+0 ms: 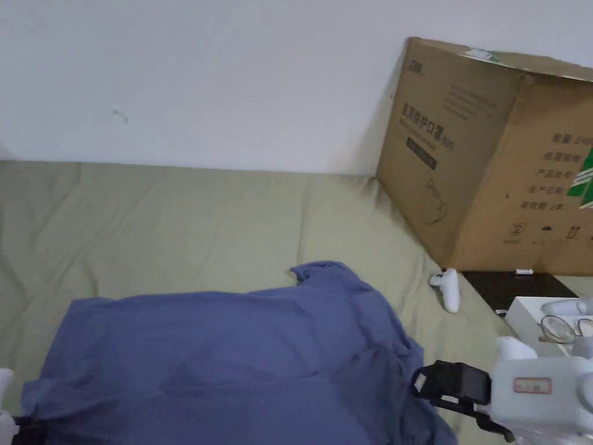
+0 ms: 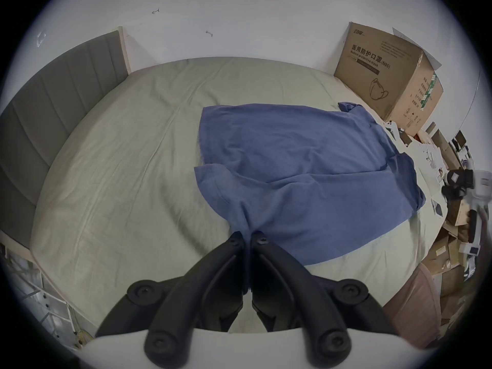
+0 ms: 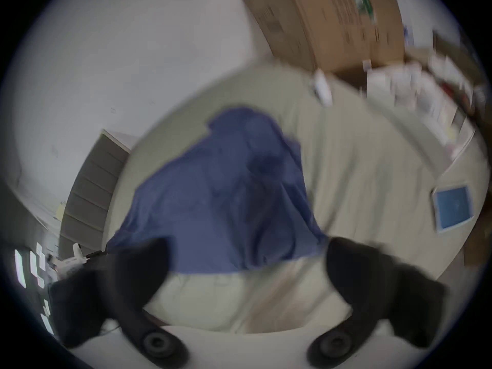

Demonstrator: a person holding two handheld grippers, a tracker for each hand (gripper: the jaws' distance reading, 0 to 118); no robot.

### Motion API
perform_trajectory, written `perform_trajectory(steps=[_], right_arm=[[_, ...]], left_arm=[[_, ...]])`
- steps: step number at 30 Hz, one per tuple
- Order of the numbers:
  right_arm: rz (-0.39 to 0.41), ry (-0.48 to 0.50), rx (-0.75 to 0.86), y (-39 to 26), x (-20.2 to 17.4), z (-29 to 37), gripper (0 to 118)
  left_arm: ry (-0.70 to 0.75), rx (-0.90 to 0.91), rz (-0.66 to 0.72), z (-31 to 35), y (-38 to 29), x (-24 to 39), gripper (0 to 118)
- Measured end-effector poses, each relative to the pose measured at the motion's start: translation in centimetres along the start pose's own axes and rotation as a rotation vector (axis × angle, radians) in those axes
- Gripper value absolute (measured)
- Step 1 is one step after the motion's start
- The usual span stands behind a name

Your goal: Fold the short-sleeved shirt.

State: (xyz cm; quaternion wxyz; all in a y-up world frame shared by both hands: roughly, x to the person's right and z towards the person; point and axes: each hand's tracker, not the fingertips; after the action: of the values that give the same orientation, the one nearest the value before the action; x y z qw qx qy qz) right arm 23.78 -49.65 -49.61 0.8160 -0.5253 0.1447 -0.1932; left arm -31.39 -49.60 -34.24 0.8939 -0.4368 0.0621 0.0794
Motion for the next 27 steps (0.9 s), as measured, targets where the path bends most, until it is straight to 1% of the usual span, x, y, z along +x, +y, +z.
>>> perform_trajectory(steps=[1, 3, 4, 6, 7, 8, 9, 10, 11, 12, 14, 15, 16, 17, 18, 19, 21, 25, 27], right_arm=[[-0.058, 0.003, -0.069, 0.3, 1.1, -1.0, 118], [-0.123, -0.077, -0.117, 1.2, 2.5, -3.7, 118], [-0.136, -0.125, -0.145, 1.4, 3.2, -4.8, 118], [-0.092, -0.201, -0.147, 2.0, 3.7, -6.6, 117], [-0.063, -0.221, -0.142, 2.3, 3.7, -7.3, 116], [-0.046, -0.207, -0.135, 2.2, 3.6, -7.4, 112], [-0.027, -0.18, -0.137, 2.2, 3.5, -7.5, 91], [-0.018, -0.158, -0.127, 2.2, 3.0, -7.6, 54], [-0.004, -0.177, -0.143, 2.2, 2.4, -8.2, 9], [0.016, -0.183, -0.161, 1.7, 2.0, -7.8, 7], [0.101, -0.17, -0.24, 1.6, 1.3, -8.2, 7], [0.14, -0.203, -0.225, 1.6, 1.0, -8.0, 7], [0.197, -0.265, -0.187, 1.2, 0.5, -7.2, 7], [0.22, -0.298, -0.165, 1.3, 0.6, -6.5, 7], [0.222, -0.316, -0.145, 1.5, 0.9, -5.7, 7], [0.21, -0.311, -0.134, 1.7, 1.4, -4.8, 7], [0.192, -0.272, -0.128, 0.7, 1.8, -2.4, 7], [0.205, -0.246, -0.146, -2.6, 2.3, 1.3, 7], [0.183, -0.222, -0.182, -4.5, 3.0, 2.7, 7]], left_arm=[[-0.002, -0.001, 0.006, 0.0, 0.0, 0.0, 3], [-0.005, -0.009, 0.019, -0.1, -0.1, 0.1, 3], [-0.007, -0.016, 0.028, 0.0, -0.1, -0.1, 3], [-0.008, -0.031, 0.037, -0.4, -0.3, 0.1, 3], [-0.005, -0.044, 0.036, -0.6, -0.5, 0.3, 3], [0.0, -0.058, 0.031, -0.8, -0.6, 0.0, 3], [0.005, -0.069, 0.026, -1.1, -0.7, 0.1, 3], [0.01, -0.081, 0.024, -1.4, -0.8, 0.1, 3], [0.012, -0.092, 0.027, -1.6, -0.9, 0.1, 3], [0.012, -0.1, 0.03, -1.8, -0.9, -0.3, 3], [0.005, -0.101, 0.045, -1.9, -0.9, -0.5, 2], [0.004, -0.098, 0.047, -1.9, -0.8, -0.5, 2], [0.008, -0.094, 0.046, -1.8, -0.6, -1.2, 3], [0.019, -0.092, 0.041, -1.7, -0.4, -1.4, 2], [0.029, -0.094, 0.04, -1.5, -0.2, -1.5, 2], [0.046, -0.105, 0.042, -1.2, 0.0, -1.8, 2], [0.028, -0.114, 0.044, -0.4, 0.0, -2.4, 2], [-0.006, -0.183, -0.026, 2.0, -1.5, -2.4, 3], [-0.038, -0.222, -0.025, 3.2, -2.6, -2.9, 3]])
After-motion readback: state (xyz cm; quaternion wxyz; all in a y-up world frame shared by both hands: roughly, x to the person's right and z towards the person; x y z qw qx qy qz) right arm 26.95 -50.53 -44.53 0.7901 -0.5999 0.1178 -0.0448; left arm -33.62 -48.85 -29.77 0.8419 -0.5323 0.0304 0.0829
